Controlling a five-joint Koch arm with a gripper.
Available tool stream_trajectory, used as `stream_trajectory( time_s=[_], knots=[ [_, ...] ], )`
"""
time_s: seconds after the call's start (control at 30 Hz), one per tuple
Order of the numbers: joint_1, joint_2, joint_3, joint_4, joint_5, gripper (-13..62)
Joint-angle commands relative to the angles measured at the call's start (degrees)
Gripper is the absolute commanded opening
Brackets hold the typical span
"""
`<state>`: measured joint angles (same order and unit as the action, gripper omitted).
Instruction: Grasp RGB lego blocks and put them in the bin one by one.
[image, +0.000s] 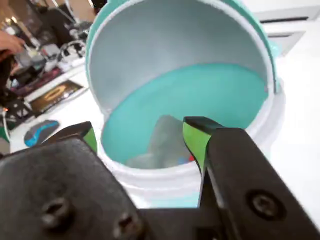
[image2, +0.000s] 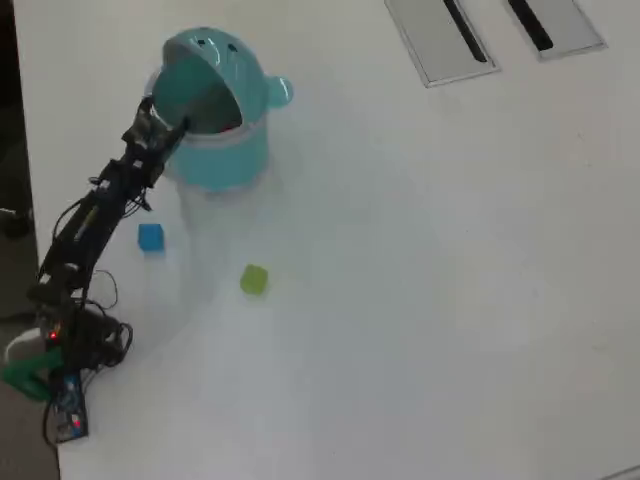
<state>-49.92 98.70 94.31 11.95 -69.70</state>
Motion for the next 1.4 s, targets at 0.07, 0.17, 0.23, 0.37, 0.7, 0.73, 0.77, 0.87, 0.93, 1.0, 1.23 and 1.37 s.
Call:
stream_trajectory(
  time_s=[0.07, 0.17, 0.23, 0.37, 0.7, 0.73, 0.77, 0.87, 0.93, 1.0, 1.23, 1.37],
  knots=[
    [2.81, 8.44, 3.08, -0.88, -7.38, 31.2],
    [4.48, 12.83, 8.53, -2.29, -17.23, 31.3],
    [6.50, 15.29, 11.16, -1.58, -18.63, 31.2],
    [12.83, 19.78, 18.37, -0.26, -22.76, 31.6],
    [31.11, 21.62, 26.81, 4.22, -31.73, 31.7],
    [32.43, 21.09, 26.89, 4.39, -31.82, 31.7],
    [33.22, 20.74, 27.25, 4.39, -31.82, 31.7],
    [34.63, 21.18, 29.18, 9.32, -31.90, 31.7],
    [35.07, 21.62, 29.53, 14.15, -32.08, 31.7],
    [35.33, 21.18, 29.79, 16.61, -32.96, 31.6],
    [37.62, 14.50, 27.51, 18.54, -39.81, 31.9],
    [41.40, 8.09, 24.79, 16.08, -48.87, 32.3]
  ],
)
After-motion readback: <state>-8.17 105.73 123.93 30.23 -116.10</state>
